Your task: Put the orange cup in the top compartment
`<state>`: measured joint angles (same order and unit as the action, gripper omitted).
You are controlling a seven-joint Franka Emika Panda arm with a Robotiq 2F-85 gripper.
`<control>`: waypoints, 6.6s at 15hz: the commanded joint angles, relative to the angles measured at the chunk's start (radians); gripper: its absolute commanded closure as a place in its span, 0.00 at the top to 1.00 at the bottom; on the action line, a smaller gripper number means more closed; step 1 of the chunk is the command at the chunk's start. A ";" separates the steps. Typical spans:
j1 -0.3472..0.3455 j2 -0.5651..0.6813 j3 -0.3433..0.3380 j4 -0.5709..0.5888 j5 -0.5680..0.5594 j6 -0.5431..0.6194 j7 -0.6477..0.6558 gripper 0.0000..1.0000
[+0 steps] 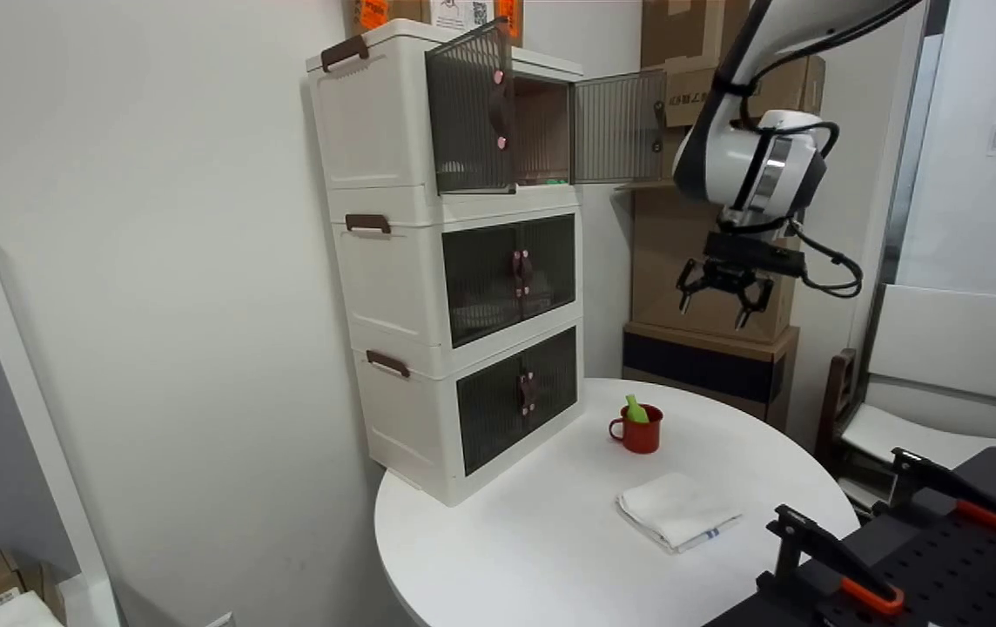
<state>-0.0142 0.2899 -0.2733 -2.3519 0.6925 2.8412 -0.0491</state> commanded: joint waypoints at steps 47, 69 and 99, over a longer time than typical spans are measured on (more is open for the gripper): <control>-0.285 0.544 0.437 0.412 -0.173 -0.070 0.134 0.01; -0.285 -0.217 0.470 0.200 0.473 -0.319 -0.285 0.01; -0.061 0.146 0.270 0.788 0.360 -0.122 0.134 0.01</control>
<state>-0.1070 0.3697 0.0158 -1.6628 1.1053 2.7005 -0.0005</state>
